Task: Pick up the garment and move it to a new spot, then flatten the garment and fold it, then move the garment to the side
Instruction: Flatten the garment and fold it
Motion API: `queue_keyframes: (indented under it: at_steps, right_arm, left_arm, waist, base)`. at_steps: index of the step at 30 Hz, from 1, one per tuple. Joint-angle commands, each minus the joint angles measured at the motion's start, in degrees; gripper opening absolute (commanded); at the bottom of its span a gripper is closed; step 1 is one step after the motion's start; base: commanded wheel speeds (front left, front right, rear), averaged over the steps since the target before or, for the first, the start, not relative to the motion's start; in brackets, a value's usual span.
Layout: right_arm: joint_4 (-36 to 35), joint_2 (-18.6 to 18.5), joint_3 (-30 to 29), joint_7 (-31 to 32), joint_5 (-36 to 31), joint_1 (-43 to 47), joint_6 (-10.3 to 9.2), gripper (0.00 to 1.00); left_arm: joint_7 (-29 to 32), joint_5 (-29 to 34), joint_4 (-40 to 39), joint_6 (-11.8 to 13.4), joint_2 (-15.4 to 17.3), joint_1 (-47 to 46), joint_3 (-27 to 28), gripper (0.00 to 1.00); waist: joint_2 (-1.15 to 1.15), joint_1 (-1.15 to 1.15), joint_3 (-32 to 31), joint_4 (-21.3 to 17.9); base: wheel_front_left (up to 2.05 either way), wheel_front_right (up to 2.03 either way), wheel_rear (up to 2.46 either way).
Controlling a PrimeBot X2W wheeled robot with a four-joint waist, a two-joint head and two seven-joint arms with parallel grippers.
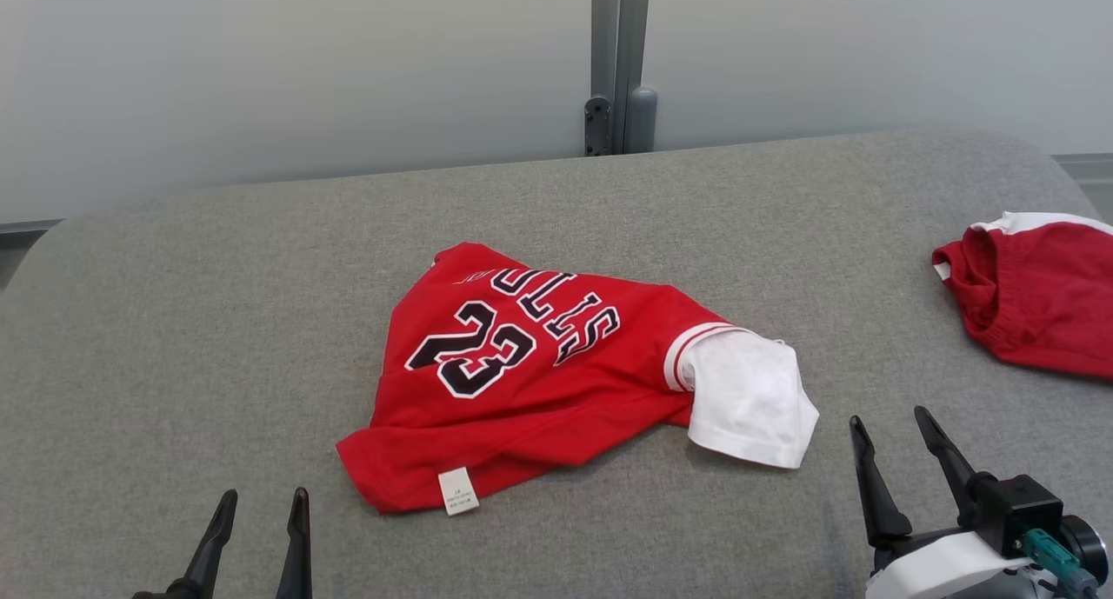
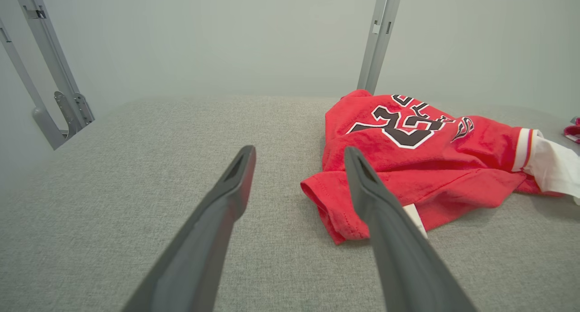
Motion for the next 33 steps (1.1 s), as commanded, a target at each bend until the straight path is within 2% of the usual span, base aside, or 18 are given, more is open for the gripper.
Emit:
queue_keyframes:
  at_steps: [1,7,11,17,23,28,33]
  right_arm:
    - [0.07,0.00,-0.02,-0.01,0.27,-0.39,-0.01,1.00]
    - [0.23,-0.49,0.76,-0.01,0.90,-1.27,-0.01,1.00]
    - [5.03,-2.10,2.64,0.08,1.01,-3.10,-0.01,1.00]
    - [12.37,-4.37,8.47,8.58,3.19,-9.45,-0.01,1.00]
    - [15.10,-4.02,11.40,15.37,4.70,-14.82,-0.04,1.00]
    - [16.09,-3.54,13.67,17.49,5.06,-17.46,-0.04,1.00]
    - [16.84,-3.59,14.98,16.08,5.39,-18.81,-0.04,1.00]
  left_arm:
    - [-0.14,-0.47,0.05,-0.12,0.37,-0.55,-0.06,1.00]
    - [-0.15,-2.10,1.36,-0.13,0.77,0.00,-2.38,1.00]
    - [-0.15,-4.20,4.17,-0.13,2.28,0.35,-6.01,1.00]
    - [-0.15,-7.74,8.53,-0.12,5.19,-2.79,-11.88,1.00]
    - [-0.15,-9.20,11.05,-0.12,6.40,-6.22,-14.08,1.00]
    - [-0.16,-9.60,12.45,-0.12,6.45,-8.60,-15.16,1.00]
    - [-0.16,-10.68,13.75,-0.12,6.61,-10.47,-17.30,1.00]
  waist:
    - [0.00,0.00,0.04,0.00]
    - [0.00,0.00,0.17,-0.17]
    - [0.00,0.00,0.56,-0.56]
    - [0.00,0.00,2.60,-0.83]
    - [0.00,0.00,4.94,-0.52]
    - [0.00,0.00,6.76,-0.08]
    - [0.00,0.00,8.23,0.53]
  base:
    - [0.00,0.00,0.00]
    - [0.00,0.00,0.00]
    - [0.00,0.00,0.00]
    - [0.00,0.00,0.00]
    - [0.00,0.00,0.00]
    - [0.00,0.00,0.00]
    - [0.00,0.00,0.00]
